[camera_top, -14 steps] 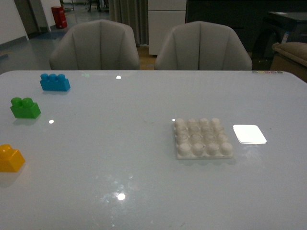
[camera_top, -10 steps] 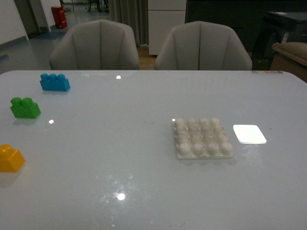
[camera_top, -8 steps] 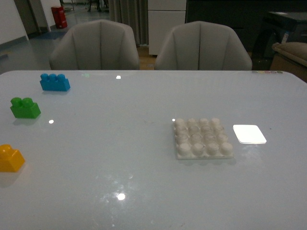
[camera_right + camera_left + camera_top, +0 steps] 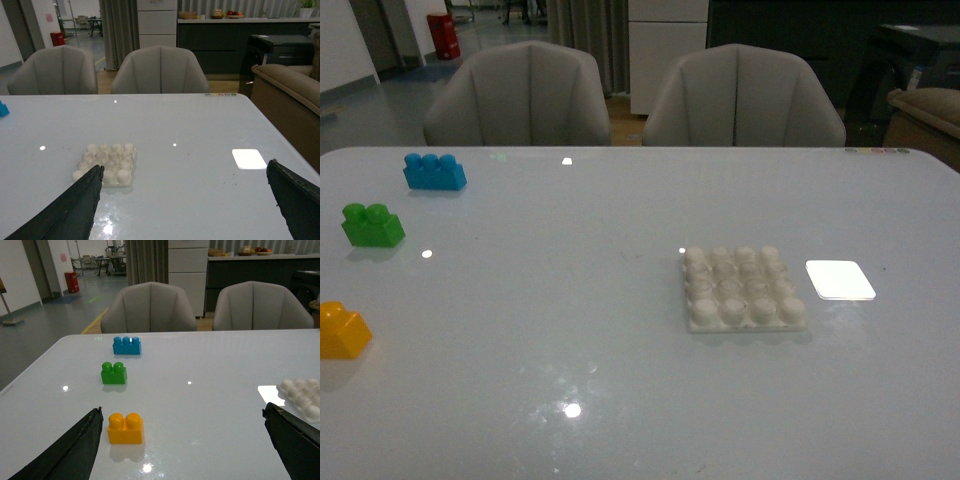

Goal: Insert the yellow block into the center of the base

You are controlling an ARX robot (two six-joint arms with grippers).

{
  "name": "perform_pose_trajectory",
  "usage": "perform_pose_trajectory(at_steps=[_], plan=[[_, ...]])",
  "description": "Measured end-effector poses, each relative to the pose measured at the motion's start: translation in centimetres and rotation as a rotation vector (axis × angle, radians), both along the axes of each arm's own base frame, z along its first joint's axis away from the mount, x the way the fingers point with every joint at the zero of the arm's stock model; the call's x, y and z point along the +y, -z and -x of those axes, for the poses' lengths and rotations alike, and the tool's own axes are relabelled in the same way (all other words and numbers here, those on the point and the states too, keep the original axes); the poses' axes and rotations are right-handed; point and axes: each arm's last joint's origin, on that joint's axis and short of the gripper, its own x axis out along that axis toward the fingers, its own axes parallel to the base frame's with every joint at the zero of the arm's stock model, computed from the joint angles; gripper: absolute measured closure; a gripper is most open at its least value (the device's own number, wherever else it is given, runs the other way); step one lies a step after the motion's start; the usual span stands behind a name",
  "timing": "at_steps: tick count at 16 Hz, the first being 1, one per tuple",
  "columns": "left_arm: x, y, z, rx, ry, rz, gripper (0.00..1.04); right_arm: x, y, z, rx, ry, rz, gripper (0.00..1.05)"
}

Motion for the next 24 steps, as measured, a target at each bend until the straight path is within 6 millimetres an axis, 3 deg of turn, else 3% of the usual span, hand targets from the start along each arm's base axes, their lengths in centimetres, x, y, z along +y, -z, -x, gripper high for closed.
perform_pose_trajectory(at_steps=[3, 4, 6, 7, 8, 10, 12, 14, 16, 18, 24], plan=[[0.0, 0.0, 0.0, 0.000, 0.000, 0.000, 0.07, -0.1, -0.1, -0.5, 0.069, 0.019, 0.031, 0.06], [0.0, 0.0, 0.0, 0.000, 0.000, 0.000, 0.07, -0.4, -2.2, -1.9, 0.070, 0.039, 0.056, 0.06], [0.0, 0.0, 0.0, 0.000, 0.000, 0.000, 0.07, 0.1, -7.7, -5.7, -0.060, 0.025, 0.082, 0.06], [0.0, 0.0, 0.0, 0.000, 0.000, 0.000, 0.07, 0.6, -9.7, -8.7, -0.082, -0.001, 0.080, 0.06], [0.0, 0.0, 0.0, 0.000, 0.000, 0.000, 0.07, 1.2, -10.5, -12.2, -0.030, -0.021, 0.080, 0.06], [0.0, 0.0, 0.0, 0.000, 0.000, 0.000, 0.07, 2.1, -8.7, -19.2, 0.176, -0.029, 0.080, 0.06], [0.0, 0.0, 0.0, 0.000, 0.000, 0.000, 0.07, 2.7, -5.4, -25.6, 0.387, -0.029, 0.053, 0.06], [0.0, 0.0, 0.0, 0.000, 0.000, 0.000, 0.07, 3.0, -1.4, -29.3, 0.542, -0.024, 0.050, 0.06], [0.0, 0.0, 0.0, 0.000, 0.000, 0.000, 0.07, 3.7, 3.7, -31.2, 0.707, -0.045, 0.049, 0.06], [0.0, 0.0, 0.0, 0.000, 0.000, 0.000, 0.07, 4.7, 6.9, -31.8, 0.804, -0.080, 0.051, 0.06], [0.0, 0.0, 0.0, 0.000, 0.000, 0.000, 0.07, 6.8, 9.3, -33.5, 0.880, -0.146, -0.039, 0.06]])
